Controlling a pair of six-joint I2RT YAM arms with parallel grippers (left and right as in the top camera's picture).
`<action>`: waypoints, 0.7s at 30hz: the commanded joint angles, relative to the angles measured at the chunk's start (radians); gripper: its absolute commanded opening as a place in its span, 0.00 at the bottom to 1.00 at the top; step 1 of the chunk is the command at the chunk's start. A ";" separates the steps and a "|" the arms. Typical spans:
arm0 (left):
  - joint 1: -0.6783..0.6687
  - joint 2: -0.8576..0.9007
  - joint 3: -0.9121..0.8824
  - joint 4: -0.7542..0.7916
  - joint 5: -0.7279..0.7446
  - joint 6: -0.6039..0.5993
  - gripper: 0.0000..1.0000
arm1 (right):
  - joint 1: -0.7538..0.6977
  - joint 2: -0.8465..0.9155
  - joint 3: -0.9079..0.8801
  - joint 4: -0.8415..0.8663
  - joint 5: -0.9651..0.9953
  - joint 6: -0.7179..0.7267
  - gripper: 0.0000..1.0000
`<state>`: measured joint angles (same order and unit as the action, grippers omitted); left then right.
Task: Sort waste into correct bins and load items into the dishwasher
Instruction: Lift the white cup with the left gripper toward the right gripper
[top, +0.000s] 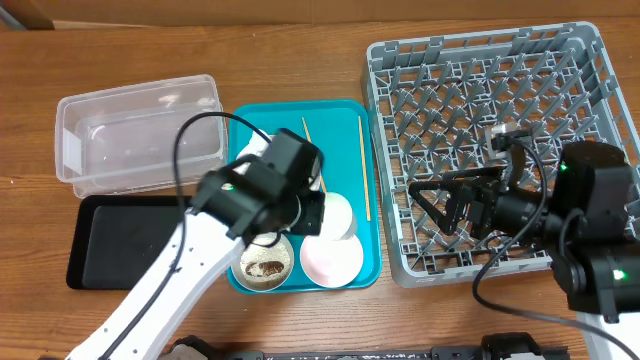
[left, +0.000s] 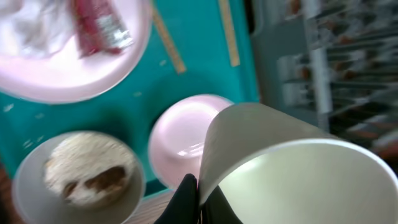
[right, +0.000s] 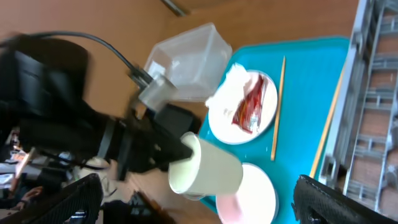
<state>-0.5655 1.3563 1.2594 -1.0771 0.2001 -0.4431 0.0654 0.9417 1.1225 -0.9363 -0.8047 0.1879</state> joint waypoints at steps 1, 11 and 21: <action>0.096 -0.078 0.022 0.051 0.304 0.081 0.04 | -0.001 0.031 0.021 -0.023 -0.021 -0.018 0.96; 0.496 -0.063 0.021 0.085 1.181 0.239 0.04 | 0.026 0.085 0.021 0.114 -0.377 -0.116 0.97; 0.492 -0.045 0.021 0.086 1.313 0.238 0.04 | 0.232 0.129 0.021 0.356 -0.374 0.004 1.00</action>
<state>-0.0639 1.3079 1.2613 -0.9943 1.4113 -0.2317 0.2386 1.0645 1.1229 -0.6220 -1.1526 0.1593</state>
